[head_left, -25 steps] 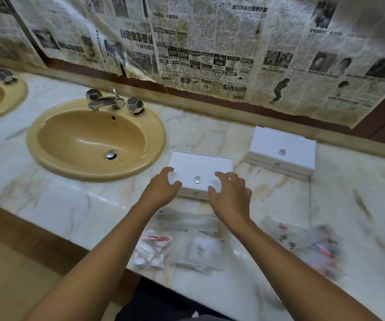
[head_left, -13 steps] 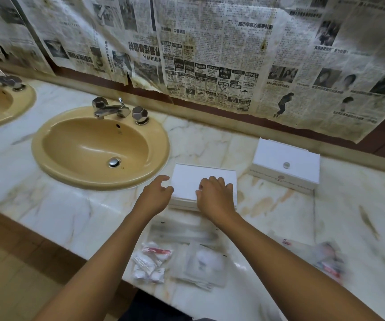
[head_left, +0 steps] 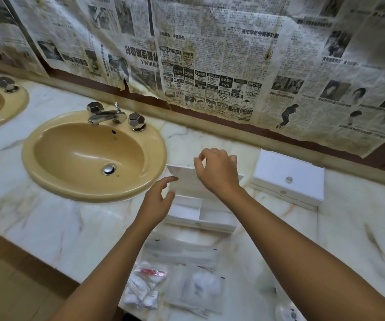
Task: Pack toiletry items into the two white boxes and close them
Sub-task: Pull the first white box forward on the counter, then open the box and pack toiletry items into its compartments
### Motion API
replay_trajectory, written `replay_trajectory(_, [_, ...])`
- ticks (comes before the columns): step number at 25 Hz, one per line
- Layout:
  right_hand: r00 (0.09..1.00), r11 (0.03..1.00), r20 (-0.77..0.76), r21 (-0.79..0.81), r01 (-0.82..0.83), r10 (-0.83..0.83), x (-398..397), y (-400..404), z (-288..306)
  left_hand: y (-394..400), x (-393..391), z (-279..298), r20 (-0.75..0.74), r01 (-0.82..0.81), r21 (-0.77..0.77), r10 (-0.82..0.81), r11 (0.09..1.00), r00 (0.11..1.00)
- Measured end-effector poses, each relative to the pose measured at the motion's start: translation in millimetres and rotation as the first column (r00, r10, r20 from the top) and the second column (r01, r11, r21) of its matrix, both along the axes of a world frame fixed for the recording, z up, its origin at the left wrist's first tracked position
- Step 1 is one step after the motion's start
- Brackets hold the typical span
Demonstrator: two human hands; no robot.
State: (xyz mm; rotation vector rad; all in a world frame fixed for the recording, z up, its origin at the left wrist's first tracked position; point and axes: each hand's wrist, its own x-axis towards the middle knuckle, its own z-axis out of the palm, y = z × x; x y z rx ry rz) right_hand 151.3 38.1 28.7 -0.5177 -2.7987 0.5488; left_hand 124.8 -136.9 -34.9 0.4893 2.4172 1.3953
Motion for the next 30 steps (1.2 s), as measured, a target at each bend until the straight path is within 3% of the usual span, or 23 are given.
replay_trajectory(3, [0.939,0.996,-0.332,0.042,-0.075,0.085,-6.6,10.7,-5.5,2.3,-10.0,-5.9,0.006,0.075,-0.025,-0.074,0.997,0.997])
replay_trajectory(5, [0.872,0.989,-0.472,0.13,-0.077,0.13,-5.7,15.9,-8.9,5.1,-16.4,-4.9,0.016,0.113,-0.041,-0.113,0.993,0.994])
replay_trajectory(7, [0.825,0.986,-0.548,0.153,-0.068,0.142,0.7,11.6,-8.8,7.4,-20.8,-3.6,0.026,0.132,-0.076,-0.131,0.988,0.991])
replay_trajectory(10, [0.812,0.993,-0.573,0.063,-0.098,0.117,18.8,-7.1,-10.5,7.9,-24.5,-4.7,0.03,0.142,-0.107,-0.14,0.984,0.99])
replay_trajectory(13, [0.875,0.975,-0.455,-0.058,-0.216,0.166,46.1,-31.1,-22.4,6.1,-22.6,-6.9,0.022,0.151,-0.108,-0.15,0.983,0.988])
replay_trajectory(16, [0.946,0.921,-0.06,-0.218,-0.323,0.317,76.9,-53.9,-35.8,4.1,-18.8,-8.3,0.03,0.161,-0.095,-0.159,0.982,0.987])
replay_trajectory(19, [0.89,0.908,0.236,-0.258,-0.33,0.391,100.1,-68.3,-47.1,0.4,-15.4,-9.7,0.029,0.185,-0.13,-0.183,0.974,0.983])
replay_trajectory(30, [0.762,0.893,0.467,-0.269,-0.36,0.448,137.4,-68.3,-40.9,-0.3,-1.3,-5.1,0.059,0.156,-0.152,-0.149,0.976,0.987])
